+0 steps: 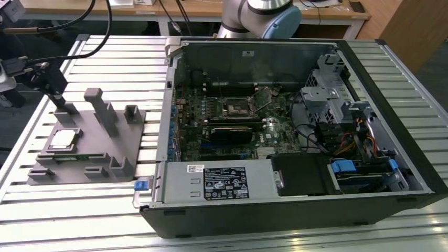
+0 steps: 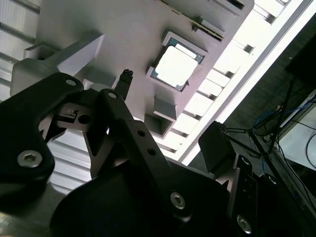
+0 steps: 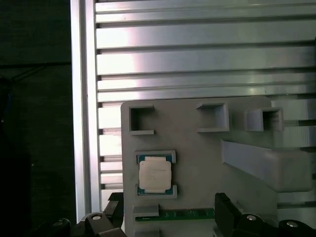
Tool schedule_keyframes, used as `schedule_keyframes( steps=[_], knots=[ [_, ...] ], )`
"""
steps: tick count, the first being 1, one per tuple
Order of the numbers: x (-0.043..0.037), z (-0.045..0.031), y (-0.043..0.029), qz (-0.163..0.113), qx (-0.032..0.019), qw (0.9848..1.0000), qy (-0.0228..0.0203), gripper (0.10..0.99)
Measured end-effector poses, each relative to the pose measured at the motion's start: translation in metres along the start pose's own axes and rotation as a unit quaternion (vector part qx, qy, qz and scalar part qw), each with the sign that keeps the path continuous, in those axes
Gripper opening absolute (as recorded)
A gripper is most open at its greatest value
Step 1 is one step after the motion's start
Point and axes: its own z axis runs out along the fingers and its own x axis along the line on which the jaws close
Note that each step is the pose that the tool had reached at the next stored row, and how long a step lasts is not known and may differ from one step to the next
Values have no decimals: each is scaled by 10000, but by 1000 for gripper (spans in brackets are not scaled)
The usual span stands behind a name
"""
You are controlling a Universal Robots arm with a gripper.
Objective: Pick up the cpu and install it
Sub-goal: 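Pick up the cpu and move it towards the insertion slot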
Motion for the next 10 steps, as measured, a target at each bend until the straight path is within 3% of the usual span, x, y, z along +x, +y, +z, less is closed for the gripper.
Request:
schedule_keyframes(
  steps=[10],
  knots=[
    [0, 75, -3, 1, 2, 10000, 24, 820]
  ],
)
